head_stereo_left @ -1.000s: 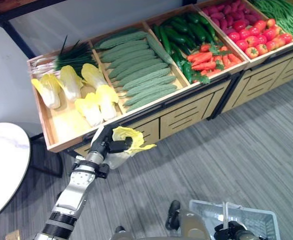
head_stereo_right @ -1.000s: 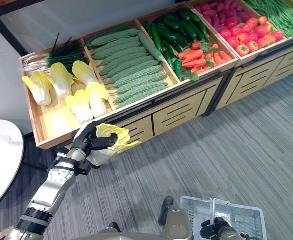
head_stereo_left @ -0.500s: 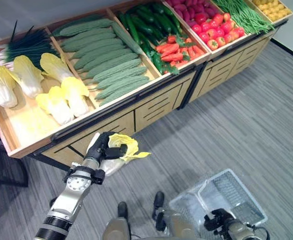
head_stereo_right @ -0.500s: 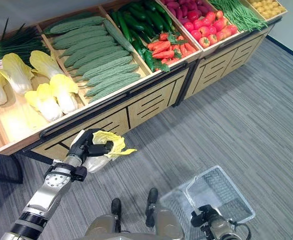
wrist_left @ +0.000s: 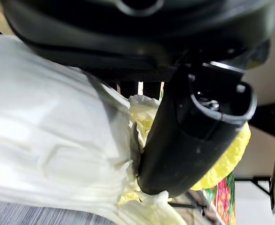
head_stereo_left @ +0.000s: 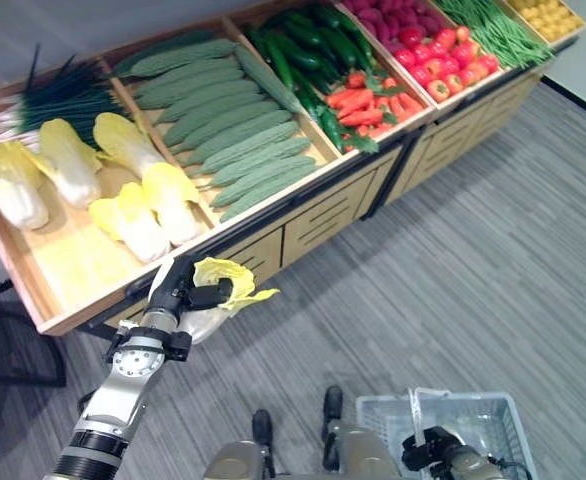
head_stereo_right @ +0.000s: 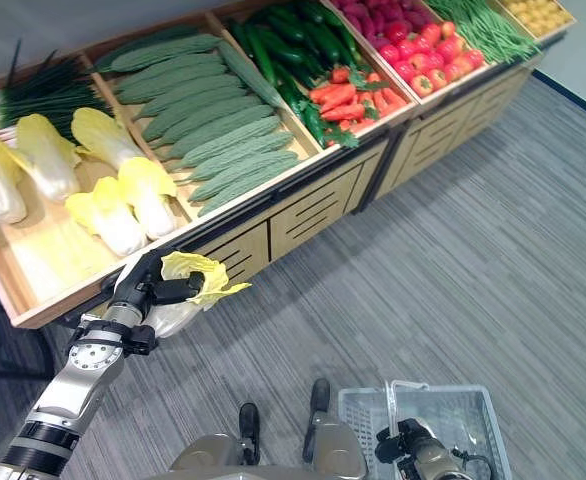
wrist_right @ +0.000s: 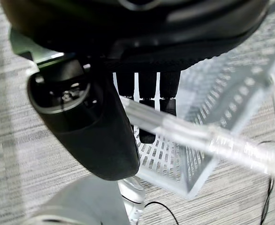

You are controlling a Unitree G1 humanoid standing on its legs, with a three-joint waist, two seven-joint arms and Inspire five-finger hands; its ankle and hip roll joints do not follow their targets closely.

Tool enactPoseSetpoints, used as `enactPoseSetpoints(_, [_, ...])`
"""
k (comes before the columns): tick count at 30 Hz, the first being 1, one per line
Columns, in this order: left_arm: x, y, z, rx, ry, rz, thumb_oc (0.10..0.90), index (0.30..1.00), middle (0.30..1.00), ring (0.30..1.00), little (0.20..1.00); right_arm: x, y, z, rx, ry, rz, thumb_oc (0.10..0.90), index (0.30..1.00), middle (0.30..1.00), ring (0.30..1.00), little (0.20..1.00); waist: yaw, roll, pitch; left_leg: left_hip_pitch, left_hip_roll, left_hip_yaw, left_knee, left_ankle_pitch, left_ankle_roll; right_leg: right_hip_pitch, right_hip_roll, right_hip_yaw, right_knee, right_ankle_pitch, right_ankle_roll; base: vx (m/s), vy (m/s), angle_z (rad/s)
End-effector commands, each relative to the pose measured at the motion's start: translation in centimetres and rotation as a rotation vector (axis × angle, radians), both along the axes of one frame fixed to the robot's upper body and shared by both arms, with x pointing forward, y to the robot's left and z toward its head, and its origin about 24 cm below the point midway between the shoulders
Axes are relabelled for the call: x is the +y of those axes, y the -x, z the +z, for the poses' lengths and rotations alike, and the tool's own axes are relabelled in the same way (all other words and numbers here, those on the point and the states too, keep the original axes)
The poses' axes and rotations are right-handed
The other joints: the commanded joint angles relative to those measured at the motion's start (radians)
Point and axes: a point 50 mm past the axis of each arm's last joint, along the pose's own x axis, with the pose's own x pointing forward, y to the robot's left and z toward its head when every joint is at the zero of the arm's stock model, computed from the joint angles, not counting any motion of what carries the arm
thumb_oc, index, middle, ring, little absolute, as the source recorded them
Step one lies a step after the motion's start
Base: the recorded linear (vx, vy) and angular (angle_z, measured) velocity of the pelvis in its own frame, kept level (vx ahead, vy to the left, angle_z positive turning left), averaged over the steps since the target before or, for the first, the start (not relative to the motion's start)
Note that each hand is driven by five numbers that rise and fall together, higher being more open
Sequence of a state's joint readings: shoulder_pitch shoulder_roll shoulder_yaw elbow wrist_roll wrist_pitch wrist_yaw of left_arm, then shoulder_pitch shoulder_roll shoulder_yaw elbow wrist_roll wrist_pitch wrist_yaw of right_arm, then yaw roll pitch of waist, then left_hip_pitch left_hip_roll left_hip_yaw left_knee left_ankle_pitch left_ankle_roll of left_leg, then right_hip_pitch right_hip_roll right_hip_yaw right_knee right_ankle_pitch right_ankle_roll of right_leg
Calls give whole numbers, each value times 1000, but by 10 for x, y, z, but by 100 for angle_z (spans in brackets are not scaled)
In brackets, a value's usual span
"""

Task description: Get the vegetables into the basket

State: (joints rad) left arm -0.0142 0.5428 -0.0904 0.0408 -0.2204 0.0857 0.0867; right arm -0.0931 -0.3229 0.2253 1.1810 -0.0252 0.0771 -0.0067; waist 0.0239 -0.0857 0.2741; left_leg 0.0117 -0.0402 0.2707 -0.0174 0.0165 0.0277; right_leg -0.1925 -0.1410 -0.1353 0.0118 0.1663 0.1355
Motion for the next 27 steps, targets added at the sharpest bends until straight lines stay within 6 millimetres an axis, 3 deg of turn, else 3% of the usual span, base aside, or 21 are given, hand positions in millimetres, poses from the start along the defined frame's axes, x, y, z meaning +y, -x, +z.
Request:
enactPoseSetpoints(1, [-5, -7, 62, -302, -52, -51, 400, 300, 300, 300, 300, 9, -18, 5, -48, -16, 75, 400, 300, 300, 300, 300, 23, -4, -31, -32, 54, -29, 120, -126, -49, -5, -143, -10, 22, 111, 126, -149, -26, -96])
enactPoseSetpoints(4, [-7, -8, 64, -306, -51, -65, 400, 300, 300, 300, 300, 9, -19, 5, -52, -16, 75, 400, 300, 300, 300, 300, 38, 12, -41, -54, 70, -10, 81, -80, -47, 43, -159, -32, 78, 43, 114, -210, -1, -31])
enactPoseSetpoints(5, [-7, -8, 64, -303, -41, -64, 400, 300, 300, 300, 300, 10, -20, 5, -55, -12, 77, 400, 300, 300, 300, 300, 66, 25, -55, -70, 88, 19, 64, -54, -45, 90, -174, -84, 132, -5, 107, -221, 2, -21])
enactPoseSetpoints(6, [-7, -8, 64, -304, -41, -64, 400, 300, 300, 300, 300, 10, -20, 5, -56, -12, 77, 400, 300, 300, 300, 300, 66, 24, -56, -74, 87, 20, 62, -47, -45, 86, -175, -83, 128, 1, 107, -275, -2, -26])
enactPoseSetpoints(7, [-2, -6, 62, -289, -47, -43, 400, 300, 300, 300, 300, 10, -20, 5, -53, -9, 86, 400, 300, 300, 300, 300, 110, 19, -83, -87, 103, 69, 43, -26, -46, 159, -194, -170, 148, -20, 107, -177, -31, -45])
enactPoseSetpoints(10, [8, -2, 58, -266, -69, -13, 400, 300, 300, 300, 300, 15, -22, 4, -52, -14, 114, 400, 300, 300, 300, 300, 151, -15, -111, -95, 114, 118, 12, 6, -66, 212, -178, -220, 47, 0, 119, -96, -127, -101])
enactPoseSetpoints(11, [10, 1, 54, -250, -64, -4, 400, 300, 300, 300, 300, 14, -17, 3, -37, -10, 125, 400, 300, 300, 300, 300, 138, -24, -117, -86, 131, 124, 30, 9, -83, 203, -156, -226, 25, -23, 113, 82, -175, -165])
enactPoseSetpoints(16, [4, 1, 45, -222, -40, -18, 400, 300, 300, 300, 300, 11, -11, 2, -26, -6, 116, 400, 300, 300, 300, 300, 102, -4, -108, -58, 149, 109, 28, 19, -102, 232, -131, -242, -10, -75, 94, 25, -91, -22])
enactPoseSetpoints(27, [-6, -1, 38, -194, 1, -55, 400, 300, 300, 300, 300, 7, -1, 0, -13, -2, 89, 400, 300, 300, 300, 300, 54, 36, -108, -26, 203, 97, -26, 86, -148, 241, -60, -228, -53, -117, 58, -4, -89, 2])
